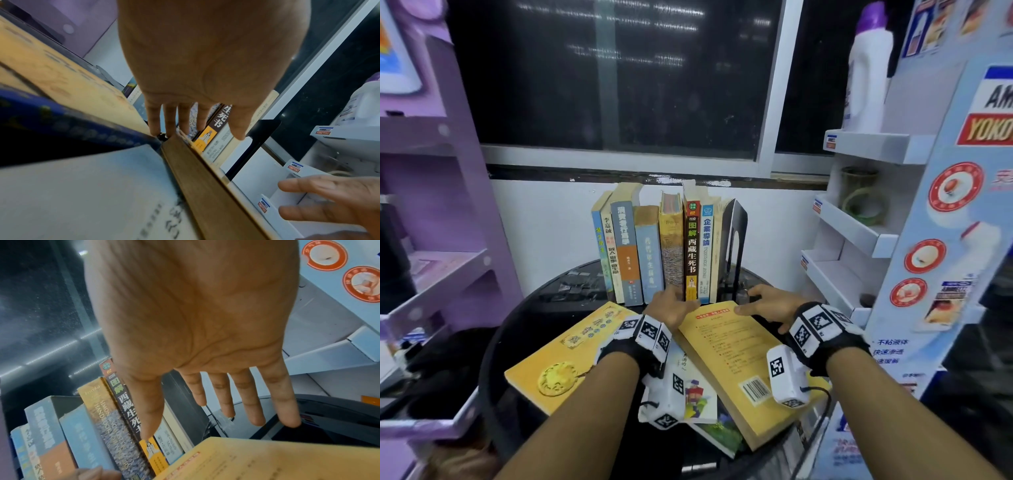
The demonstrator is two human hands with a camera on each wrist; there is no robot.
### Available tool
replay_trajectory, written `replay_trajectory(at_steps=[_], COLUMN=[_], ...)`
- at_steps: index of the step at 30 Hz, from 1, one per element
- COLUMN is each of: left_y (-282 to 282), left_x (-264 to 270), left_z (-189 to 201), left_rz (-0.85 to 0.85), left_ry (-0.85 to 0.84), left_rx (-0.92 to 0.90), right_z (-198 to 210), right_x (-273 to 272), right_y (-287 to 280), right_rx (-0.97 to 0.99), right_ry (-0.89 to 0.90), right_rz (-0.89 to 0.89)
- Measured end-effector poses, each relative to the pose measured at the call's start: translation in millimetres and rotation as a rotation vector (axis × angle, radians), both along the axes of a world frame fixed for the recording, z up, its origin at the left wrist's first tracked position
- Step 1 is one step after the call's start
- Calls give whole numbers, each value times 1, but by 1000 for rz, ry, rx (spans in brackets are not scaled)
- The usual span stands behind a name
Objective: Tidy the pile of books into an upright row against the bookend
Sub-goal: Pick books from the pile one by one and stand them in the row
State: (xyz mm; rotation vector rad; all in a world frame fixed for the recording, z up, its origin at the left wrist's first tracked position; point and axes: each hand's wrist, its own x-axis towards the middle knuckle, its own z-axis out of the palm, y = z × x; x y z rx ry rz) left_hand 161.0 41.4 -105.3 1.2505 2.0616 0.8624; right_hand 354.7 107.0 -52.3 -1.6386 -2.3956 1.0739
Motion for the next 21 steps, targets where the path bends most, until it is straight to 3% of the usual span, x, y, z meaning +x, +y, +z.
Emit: replay_trajectory(at_steps=[10, 21], left_y=[-3, 3], left_x=[10, 5], left_z=[6, 0], left_rz=[-74, -42], left_ry=[201, 149], left_rx=[-228, -191], right_z=[-13, -10], right_x=[1, 5], right_y=[-4, -10], right_rx=[-67, -30], right_ry=[-49, -98], right_rz=[-1, 17])
